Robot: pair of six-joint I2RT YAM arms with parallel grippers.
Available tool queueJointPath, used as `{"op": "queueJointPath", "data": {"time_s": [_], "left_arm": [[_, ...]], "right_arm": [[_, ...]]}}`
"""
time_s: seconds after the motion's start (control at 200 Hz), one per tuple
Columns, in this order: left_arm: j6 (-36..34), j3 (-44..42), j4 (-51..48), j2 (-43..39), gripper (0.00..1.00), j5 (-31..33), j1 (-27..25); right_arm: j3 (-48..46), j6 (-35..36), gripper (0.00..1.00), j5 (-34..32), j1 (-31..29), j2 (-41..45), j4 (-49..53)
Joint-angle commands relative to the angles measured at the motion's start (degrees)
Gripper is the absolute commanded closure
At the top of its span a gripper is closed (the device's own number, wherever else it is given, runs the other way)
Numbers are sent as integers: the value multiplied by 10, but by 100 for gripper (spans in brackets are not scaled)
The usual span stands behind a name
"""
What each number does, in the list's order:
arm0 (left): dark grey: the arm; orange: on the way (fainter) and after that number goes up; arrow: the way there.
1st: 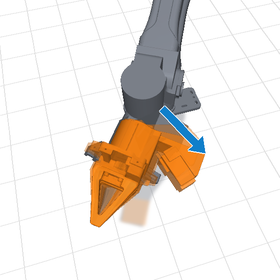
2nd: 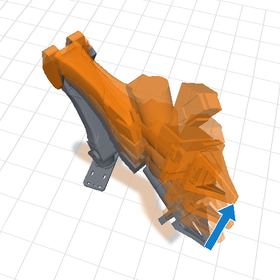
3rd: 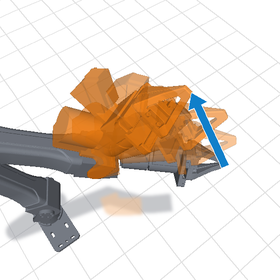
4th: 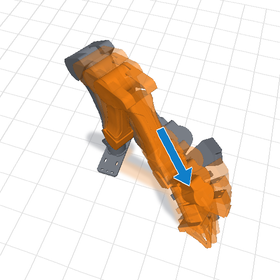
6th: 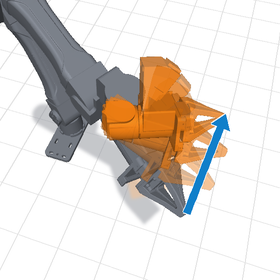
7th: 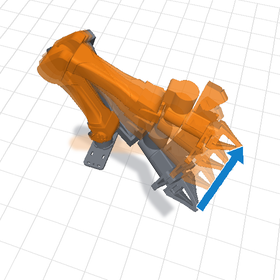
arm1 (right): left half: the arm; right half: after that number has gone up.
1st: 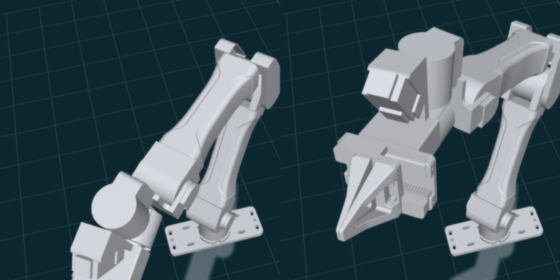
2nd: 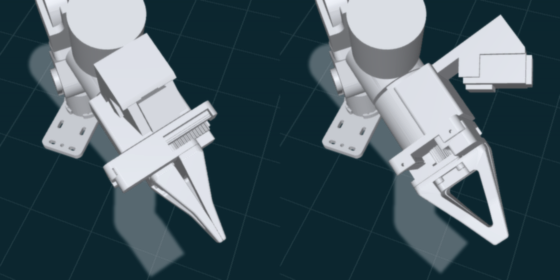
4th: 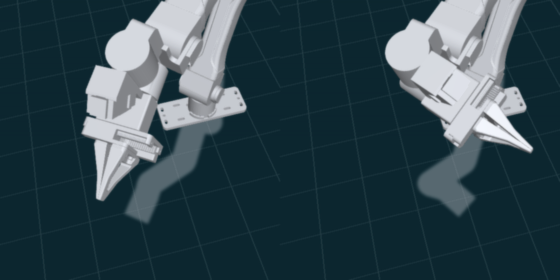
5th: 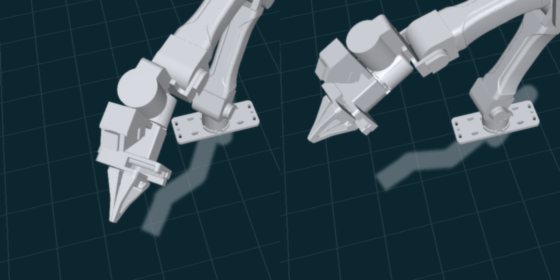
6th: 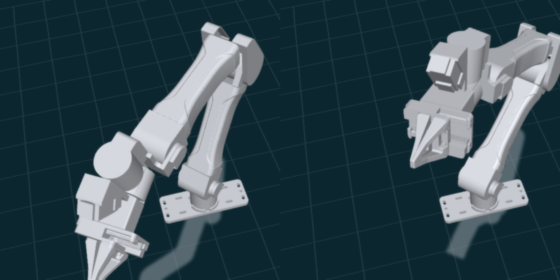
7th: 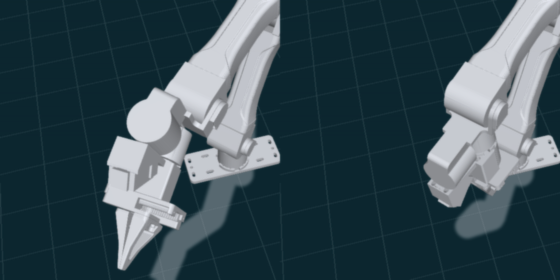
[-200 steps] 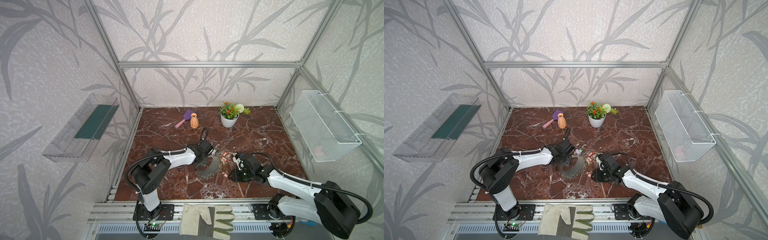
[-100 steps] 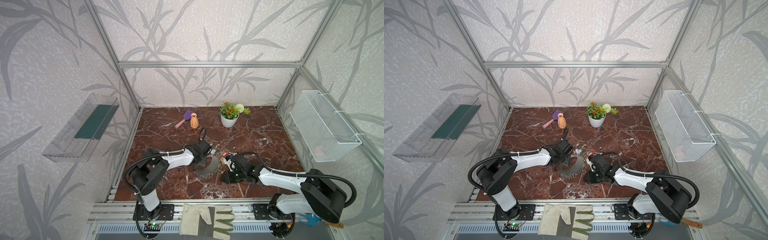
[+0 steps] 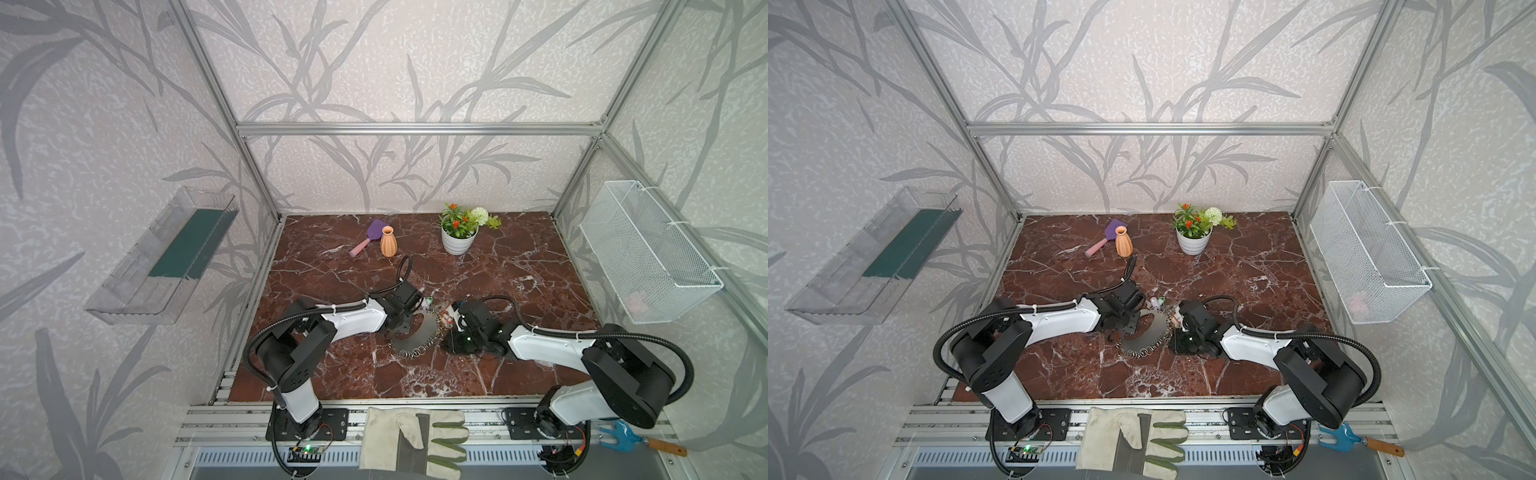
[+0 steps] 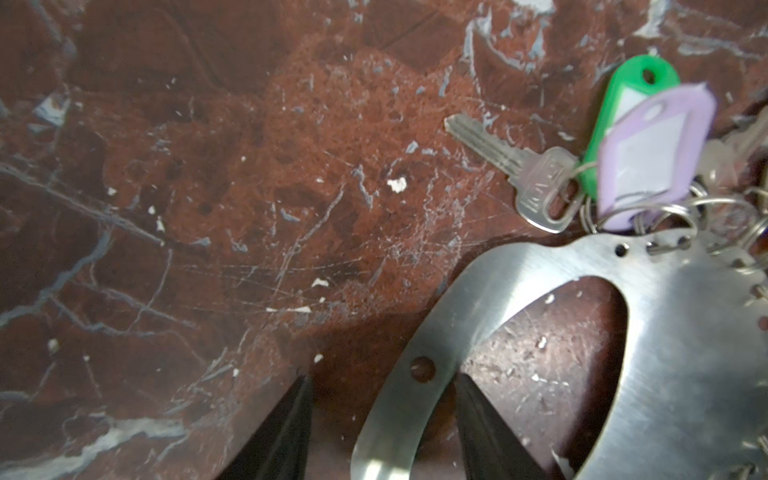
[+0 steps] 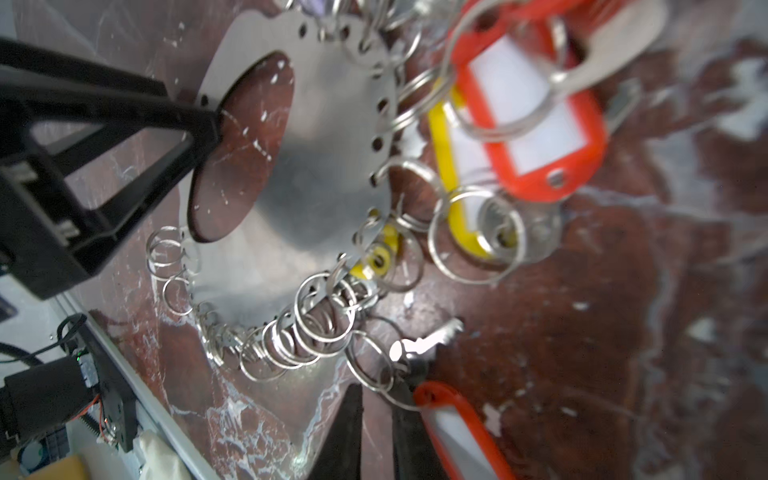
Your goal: Put the keys on the keyring
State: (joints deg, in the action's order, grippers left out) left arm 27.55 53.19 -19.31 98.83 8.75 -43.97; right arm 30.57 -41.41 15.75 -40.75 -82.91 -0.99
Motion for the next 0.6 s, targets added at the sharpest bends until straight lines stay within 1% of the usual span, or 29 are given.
{"op": "queueJointPath", "data": {"time_s": [0.0,0.19,0.325,0.45,0.595], "left_arm": [[-15,-16,-79,35,47,19,-5],[-28,-11,-79,50,50,39,-14],[-36,-1,-87,69,53,58,-25],[-40,-2,-84,77,53,57,-31],[-42,-5,-78,73,53,49,-31]], "right_arm": [[-3,-3,83,-32,13,-2,9],[-4,-14,84,-38,24,-28,-27],[-4,-18,85,-46,38,-31,-50],[1,-17,84,-57,44,-46,-66],[-7,-34,85,-64,52,-61,-97]]}}
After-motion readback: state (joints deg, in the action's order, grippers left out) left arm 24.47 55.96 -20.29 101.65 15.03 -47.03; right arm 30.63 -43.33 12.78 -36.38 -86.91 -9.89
